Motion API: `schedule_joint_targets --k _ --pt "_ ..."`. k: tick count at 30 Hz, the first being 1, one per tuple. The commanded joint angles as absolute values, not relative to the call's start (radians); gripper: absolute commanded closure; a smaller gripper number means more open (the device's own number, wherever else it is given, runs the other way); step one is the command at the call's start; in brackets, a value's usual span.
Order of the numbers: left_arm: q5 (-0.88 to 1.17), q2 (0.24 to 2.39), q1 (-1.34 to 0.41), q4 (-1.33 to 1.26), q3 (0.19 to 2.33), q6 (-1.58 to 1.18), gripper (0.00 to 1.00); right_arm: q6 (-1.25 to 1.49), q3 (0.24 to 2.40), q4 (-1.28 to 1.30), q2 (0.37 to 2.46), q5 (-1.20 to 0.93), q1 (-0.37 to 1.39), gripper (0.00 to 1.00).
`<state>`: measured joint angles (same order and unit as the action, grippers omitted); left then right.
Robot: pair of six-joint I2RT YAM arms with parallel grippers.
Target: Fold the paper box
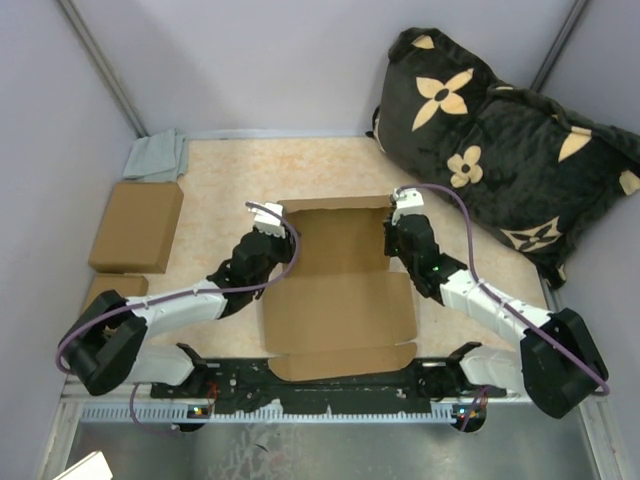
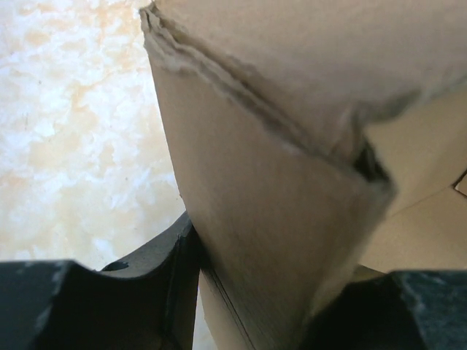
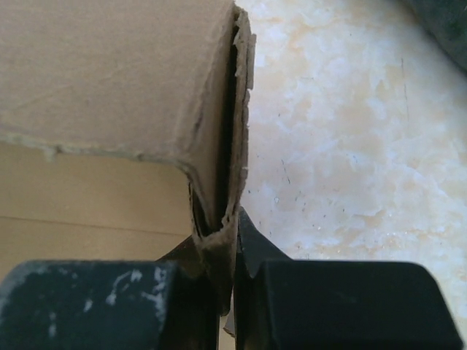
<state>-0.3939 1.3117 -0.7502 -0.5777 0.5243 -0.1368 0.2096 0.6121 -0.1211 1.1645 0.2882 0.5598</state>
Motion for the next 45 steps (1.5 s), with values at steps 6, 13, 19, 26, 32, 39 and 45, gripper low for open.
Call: schedule_joint_targets --k 6,13,19,26,32,39,45 --pt "-0.552 1.356 -0.744 -0.37 0.574 -0.226 0.56 0.264 0.685 -0.086 1.192 0.348 0.586 0.95" --pt "-0.468 1.297 -0.744 -0.425 0.504 -0.239 0.48 0.292 0.699 -0.084 1.24 0.356 0.586 0.95" --pt "-0.451 1.264 -0.744 -0.41 0.482 -0.24 0.48 0.305 0.706 -0.086 1.269 0.359 0.586 0.95" --pt "-0.42 1.249 -0.744 -0.397 0.489 -0.249 0.56 0.311 0.712 -0.081 1.281 0.368 0.586 0.94" --pt "-0.412 1.303 -0.744 -0.319 0.564 -0.249 0.84 0.307 0.709 -0.096 1.273 0.36 0.586 0.93" --pt "-0.56 1.403 -0.773 -0.071 0.752 -0.247 1.0 0.318 0.721 -0.078 1.265 0.371 0.587 0.93" --pt "-0.698 1.419 -0.836 -0.08 0.774 -0.202 1.0 0.34 0.742 -0.06 1.281 0.364 0.588 0.93"
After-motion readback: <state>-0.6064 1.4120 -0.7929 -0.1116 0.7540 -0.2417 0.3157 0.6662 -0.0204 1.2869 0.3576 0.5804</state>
